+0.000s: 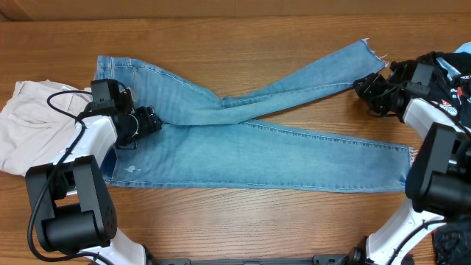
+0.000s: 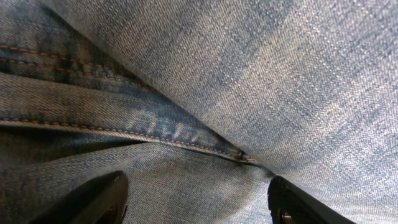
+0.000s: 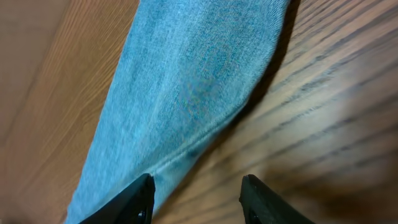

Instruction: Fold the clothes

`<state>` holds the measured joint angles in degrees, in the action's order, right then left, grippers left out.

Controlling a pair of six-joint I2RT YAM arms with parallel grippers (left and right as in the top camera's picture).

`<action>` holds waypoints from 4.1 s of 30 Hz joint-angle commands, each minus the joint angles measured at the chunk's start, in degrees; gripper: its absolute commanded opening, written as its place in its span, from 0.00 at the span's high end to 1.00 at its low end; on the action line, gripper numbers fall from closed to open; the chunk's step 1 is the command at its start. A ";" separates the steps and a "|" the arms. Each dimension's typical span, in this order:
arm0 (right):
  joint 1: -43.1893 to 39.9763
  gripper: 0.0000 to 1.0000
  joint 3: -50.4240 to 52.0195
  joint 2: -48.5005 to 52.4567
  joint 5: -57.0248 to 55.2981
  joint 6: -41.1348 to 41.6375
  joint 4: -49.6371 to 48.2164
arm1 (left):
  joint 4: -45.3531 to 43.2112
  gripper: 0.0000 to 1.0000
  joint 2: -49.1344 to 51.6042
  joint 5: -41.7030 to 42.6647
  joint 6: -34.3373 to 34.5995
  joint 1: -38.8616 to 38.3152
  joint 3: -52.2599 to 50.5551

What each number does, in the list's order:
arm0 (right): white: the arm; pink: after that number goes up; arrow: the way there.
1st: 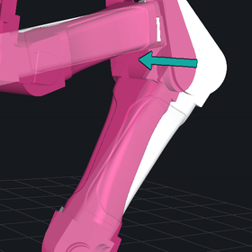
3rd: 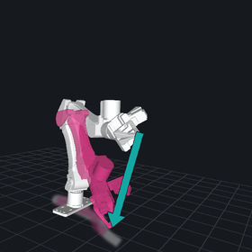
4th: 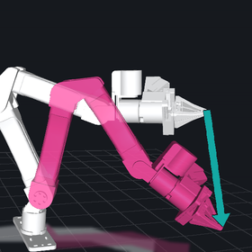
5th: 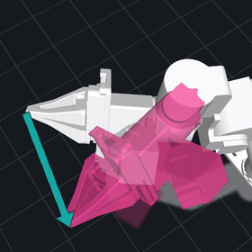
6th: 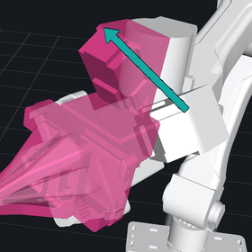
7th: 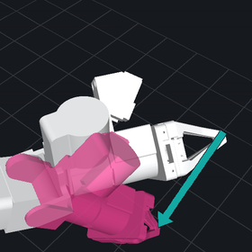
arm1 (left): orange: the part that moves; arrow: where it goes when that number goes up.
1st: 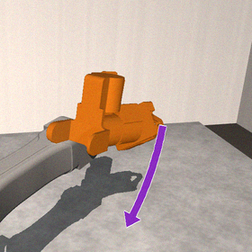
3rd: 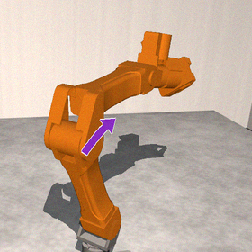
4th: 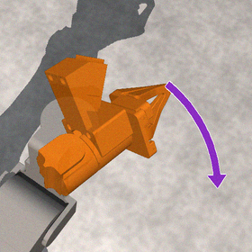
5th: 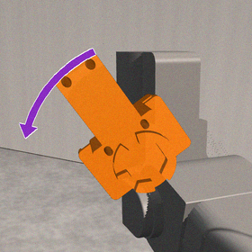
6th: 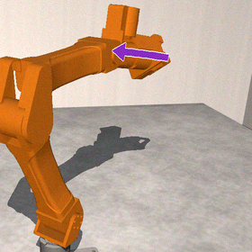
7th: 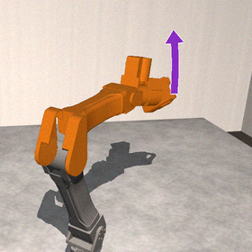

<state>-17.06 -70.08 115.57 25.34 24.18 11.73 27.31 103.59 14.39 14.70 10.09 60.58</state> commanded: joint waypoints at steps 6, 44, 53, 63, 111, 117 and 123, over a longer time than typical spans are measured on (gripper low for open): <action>1.66 0.60 -1.03 4.11 -1.20 10.67 -5.68 | 1.68 0.24 1.03 0.22 0.48 -0.48 0.22; 0.70 0.96 -48.26 -6.78 -24.11 -0.66 64.00 | 2.84 0.24 1.03 -4.28 -0.98 -0.48 0.22; -0.15 0.91 -48.26 -0.46 -26.80 -0.76 51.89 | -2.82 0.24 0.87 -2.91 0.81 -0.48 0.24; -0.55 0.58 -48.35 2.08 -26.84 -3.06 54.84 | -14.80 0.21 0.81 5.70 5.14 -0.59 4.26; -0.59 0.50 -46.18 -8.15 -23.71 -6.67 78.29 | -11.52 0.34 15.47 2.32 5.92 13.25 12.48; -0.59 0.49 -43.47 -8.13 -23.52 -8.20 75.36 | -11.39 0.23 6.40 3.26 2.51 11.89 12.59; -0.59 0.45 -43.41 -8.15 -21.49 -11.04 76.59 | 1.73 0.00 -5.79 3.58 -1.09 9.31 12.59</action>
<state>-17.85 -113.80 107.98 2.13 15.31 88.25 25.28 104.40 17.39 16.36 20.97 73.12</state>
